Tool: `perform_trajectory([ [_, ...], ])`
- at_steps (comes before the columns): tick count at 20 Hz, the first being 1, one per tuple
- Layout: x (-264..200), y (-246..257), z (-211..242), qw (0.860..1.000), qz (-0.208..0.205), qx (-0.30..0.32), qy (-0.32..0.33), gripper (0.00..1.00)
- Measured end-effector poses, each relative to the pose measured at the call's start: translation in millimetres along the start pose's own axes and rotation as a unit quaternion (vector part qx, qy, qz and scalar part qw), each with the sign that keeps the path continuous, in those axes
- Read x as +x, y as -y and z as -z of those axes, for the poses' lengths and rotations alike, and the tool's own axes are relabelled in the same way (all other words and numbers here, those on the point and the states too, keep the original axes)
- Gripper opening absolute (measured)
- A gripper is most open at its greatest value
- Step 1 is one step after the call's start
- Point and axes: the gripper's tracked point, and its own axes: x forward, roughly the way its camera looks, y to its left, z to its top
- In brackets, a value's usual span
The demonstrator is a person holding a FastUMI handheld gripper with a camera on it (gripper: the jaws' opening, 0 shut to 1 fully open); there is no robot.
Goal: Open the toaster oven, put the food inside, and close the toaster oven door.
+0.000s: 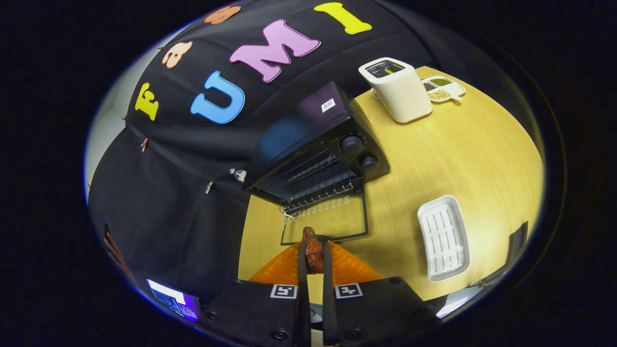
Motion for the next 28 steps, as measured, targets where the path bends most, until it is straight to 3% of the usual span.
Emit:
perform_trajectory([
  [7,54.3,-24.6,8.2,0.996,-0.02,0.062,0.068,0.14],
  [12,92.2,-30.6,-13.9,0.982,-0.039,0.124,0.136,0.14],
  [15,115.9,-18.8,-21.5,0.978,-0.014,0.146,0.146,0.14],
  [25,179.0,-11.0,-65.7,0.943,-0.018,0.223,0.245,0.14],
  [28,195.4,-7.9,-64.4,0.945,-0.001,0.215,0.247,0.14],
])
